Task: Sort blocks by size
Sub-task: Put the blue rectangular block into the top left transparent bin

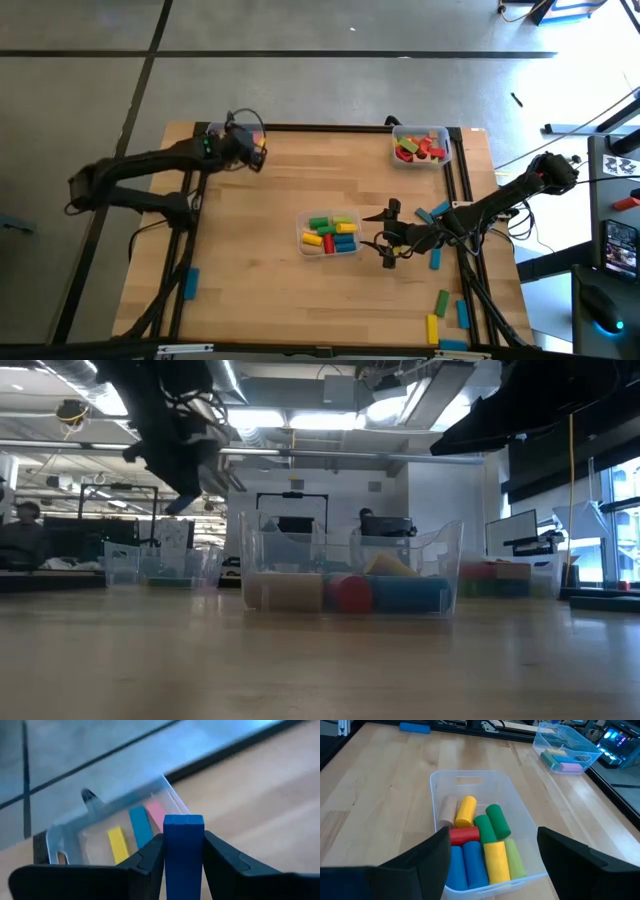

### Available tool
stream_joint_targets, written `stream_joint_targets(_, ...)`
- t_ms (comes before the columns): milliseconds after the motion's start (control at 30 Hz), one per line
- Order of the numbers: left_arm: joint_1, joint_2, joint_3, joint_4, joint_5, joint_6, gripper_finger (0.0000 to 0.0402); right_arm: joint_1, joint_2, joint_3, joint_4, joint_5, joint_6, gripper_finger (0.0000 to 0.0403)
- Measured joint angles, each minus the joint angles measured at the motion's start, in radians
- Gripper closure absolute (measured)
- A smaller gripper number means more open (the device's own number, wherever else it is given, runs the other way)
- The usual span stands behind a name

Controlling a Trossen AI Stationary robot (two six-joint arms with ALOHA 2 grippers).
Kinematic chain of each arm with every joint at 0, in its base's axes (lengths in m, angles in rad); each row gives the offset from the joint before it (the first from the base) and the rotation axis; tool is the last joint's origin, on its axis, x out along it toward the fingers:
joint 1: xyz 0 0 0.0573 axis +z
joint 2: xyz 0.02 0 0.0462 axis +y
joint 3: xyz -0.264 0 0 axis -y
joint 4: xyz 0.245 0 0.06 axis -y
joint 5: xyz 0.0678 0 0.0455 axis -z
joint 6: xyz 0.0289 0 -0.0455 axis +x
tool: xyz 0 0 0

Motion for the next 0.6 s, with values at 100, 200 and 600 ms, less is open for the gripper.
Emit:
stream_joint_targets(100,0.075,0.0,-0.041,0.108,0.002,0.049,0.0293,0.0,0.0,0.0,0.0,0.0,0.0,0.0118)
stream_joint_targets(200,0.131,0.0,-0.083,0.207,0.001,0.068,0.0292,0.0,0.0,0.0,0.0,0.0,0.0,0.0118)
stream_joint_targets(600,0.239,0.0,-0.156,0.274,0.104,0.114,0.0205,0.0,0.0,0.0,0.0,0.0,0.0,0.0118)
